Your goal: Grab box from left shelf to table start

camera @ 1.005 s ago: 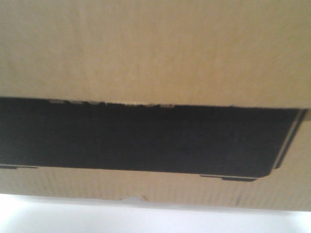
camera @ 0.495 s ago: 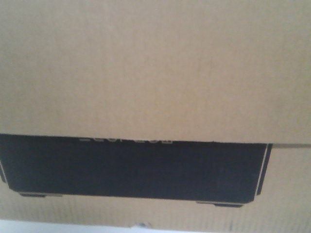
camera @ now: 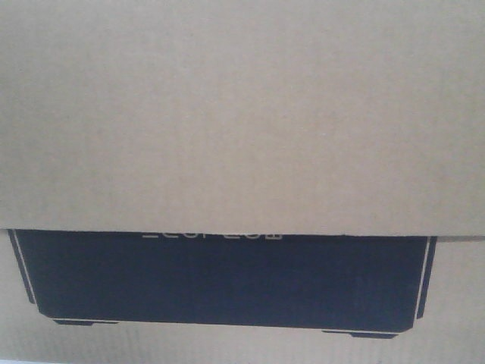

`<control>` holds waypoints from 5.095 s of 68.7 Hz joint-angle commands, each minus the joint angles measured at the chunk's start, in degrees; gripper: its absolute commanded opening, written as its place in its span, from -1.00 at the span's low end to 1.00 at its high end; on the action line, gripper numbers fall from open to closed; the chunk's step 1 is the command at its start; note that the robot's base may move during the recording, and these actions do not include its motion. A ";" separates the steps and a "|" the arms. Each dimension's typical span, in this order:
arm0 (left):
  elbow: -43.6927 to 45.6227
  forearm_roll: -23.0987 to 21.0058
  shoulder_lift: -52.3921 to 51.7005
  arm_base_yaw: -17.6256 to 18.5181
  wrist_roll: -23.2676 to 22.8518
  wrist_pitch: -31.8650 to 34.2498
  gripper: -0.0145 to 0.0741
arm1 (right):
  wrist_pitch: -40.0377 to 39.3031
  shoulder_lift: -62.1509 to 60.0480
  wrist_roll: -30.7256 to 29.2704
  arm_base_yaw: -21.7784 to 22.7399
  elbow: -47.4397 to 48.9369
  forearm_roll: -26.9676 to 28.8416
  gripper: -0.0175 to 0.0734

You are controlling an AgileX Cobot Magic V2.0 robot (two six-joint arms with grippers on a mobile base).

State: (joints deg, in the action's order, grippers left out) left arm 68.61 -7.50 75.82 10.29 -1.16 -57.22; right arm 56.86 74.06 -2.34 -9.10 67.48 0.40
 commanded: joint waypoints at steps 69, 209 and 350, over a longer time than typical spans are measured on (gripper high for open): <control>-3.79 4.57 -34.82 0.41 1.48 0.00 -0.42 | 2.72 -26.55 3.85 0.16 -0.47 -5.30 -0.24; -51.34 6.26 -77.43 -5.37 1.48 31.69 -0.90 | -32.89 -74.75 3.85 0.16 -47.82 -6.74 -0.49; -70.12 6.04 -77.43 -6.32 1.48 59.21 -0.90 | -56.86 -75.17 3.85 9.39 -69.48 2.90 -0.49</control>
State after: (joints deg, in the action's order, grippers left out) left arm -1.73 -1.03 -0.80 3.80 0.30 -3.50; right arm 7.25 -0.72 1.62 -0.09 -1.29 2.70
